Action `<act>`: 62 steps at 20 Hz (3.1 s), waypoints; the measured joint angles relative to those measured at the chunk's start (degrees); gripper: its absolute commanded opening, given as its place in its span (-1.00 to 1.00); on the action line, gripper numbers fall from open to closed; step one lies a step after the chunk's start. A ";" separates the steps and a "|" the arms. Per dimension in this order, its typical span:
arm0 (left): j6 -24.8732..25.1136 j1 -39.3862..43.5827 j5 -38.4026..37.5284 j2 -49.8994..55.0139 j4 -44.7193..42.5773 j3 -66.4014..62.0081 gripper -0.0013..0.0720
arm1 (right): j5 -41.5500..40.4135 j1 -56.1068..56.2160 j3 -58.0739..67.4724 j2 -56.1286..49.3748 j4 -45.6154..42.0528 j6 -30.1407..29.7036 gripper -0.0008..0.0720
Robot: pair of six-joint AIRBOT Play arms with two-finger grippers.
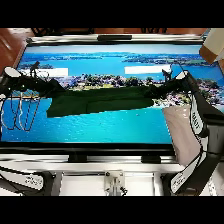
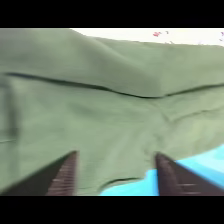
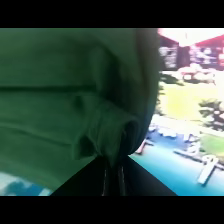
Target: Fold the shirts.
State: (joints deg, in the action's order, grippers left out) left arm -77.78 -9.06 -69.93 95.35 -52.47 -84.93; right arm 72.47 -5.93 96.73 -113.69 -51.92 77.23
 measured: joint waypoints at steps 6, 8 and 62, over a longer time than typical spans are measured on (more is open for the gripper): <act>0.02 10.64 3.34 0.83 5.22 0.07 -0.88 | 7.19 -0.02 0.04 10.80 4.87 -2.56 -0.79; -0.24 16.31 6.16 1.92 6.71 0.17 -0.88 | 10.27 0.07 0.04 15.76 5.53 -1.40 -0.79; 0.00 -4.39 -2.19 -36.30 -2.23 1.14 -0.88 | 9.25 14.60 -10.10 15.37 -14.86 16.63 0.53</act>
State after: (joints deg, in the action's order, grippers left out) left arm -77.78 -13.45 -72.12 59.05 -54.70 -83.79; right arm 81.71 8.67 86.63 -98.32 -66.78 93.86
